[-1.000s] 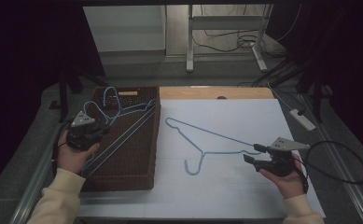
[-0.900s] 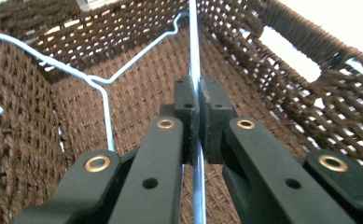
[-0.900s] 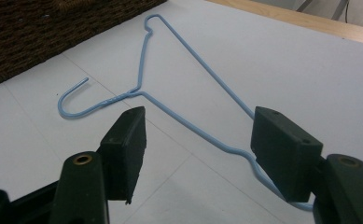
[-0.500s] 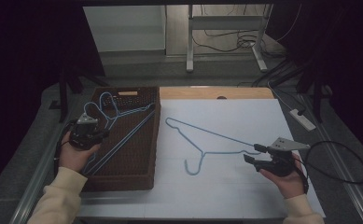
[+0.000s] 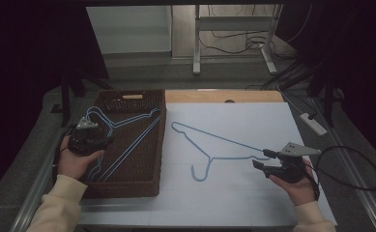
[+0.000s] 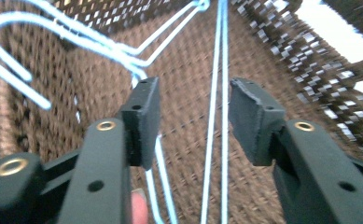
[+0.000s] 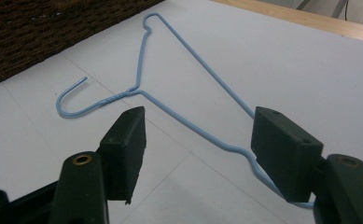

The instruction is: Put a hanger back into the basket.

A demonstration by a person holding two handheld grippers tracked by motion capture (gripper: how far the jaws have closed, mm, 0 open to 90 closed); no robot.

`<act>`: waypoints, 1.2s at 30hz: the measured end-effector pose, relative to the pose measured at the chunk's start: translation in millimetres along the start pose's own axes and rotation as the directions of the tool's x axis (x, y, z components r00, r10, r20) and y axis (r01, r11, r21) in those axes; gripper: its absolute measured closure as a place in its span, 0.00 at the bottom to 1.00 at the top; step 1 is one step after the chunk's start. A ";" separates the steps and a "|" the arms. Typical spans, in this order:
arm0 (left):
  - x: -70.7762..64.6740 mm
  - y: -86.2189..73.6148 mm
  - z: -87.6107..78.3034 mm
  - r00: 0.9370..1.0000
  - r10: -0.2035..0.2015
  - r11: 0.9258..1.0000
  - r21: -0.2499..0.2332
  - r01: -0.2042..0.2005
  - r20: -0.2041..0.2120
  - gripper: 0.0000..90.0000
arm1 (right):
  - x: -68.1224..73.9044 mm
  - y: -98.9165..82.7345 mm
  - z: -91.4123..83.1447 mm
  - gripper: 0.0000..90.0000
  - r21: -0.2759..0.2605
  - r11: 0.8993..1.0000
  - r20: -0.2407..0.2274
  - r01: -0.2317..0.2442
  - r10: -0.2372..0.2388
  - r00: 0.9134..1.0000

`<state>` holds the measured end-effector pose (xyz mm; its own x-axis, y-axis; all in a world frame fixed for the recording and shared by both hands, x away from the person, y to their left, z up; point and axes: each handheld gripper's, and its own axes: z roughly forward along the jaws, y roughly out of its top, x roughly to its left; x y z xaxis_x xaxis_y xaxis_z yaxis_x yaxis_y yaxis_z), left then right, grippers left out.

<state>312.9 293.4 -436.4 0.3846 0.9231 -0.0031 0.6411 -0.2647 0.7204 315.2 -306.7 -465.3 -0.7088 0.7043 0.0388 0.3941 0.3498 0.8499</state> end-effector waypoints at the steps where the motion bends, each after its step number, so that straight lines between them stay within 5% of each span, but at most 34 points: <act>1: -2.5 0.1 -5.5 1.000 0.012 1.000 -0.027 -0.012 0.018 0.57 | 0.2 0.0 0.1 0.40 -0.001 1.000 -0.002 0.001 -0.001 1.000; 9: -16.3 -0.5 -28.5 0.994 0.057 0.991 -0.127 -0.045 0.091 0.48 | 0.3 0.1 0.3 0.40 0.000 1.000 -0.003 -0.001 0.001 1.000; 16: -41.6 -4.9 -45.7 0.975 0.100 0.974 -0.222 -0.055 0.197 0.45 | 0.7 0.4 1.4 0.40 0.009 1.000 -0.006 0.002 -0.002 1.000; 27: -73.3 -9.0 -40.3 0.954 0.141 0.964 -0.257 -0.071 0.266 0.43 | 3.3 1.1 5.7 0.40 0.026 1.000 -0.020 0.012 -0.012 1.000; 36: -89.4 -17.6 -32.8 0.946 0.181 0.961 -0.253 -0.113 0.267 0.43 | 10.5 0.3 9.3 0.39 0.045 0.999 -0.045 0.012 -0.010 0.999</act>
<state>245.5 224.7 -425.9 0.6578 0.7509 -0.0578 0.4048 -0.2879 0.8679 313.4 -293.5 -469.5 -0.7381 0.6725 0.0541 0.4118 0.3855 0.8257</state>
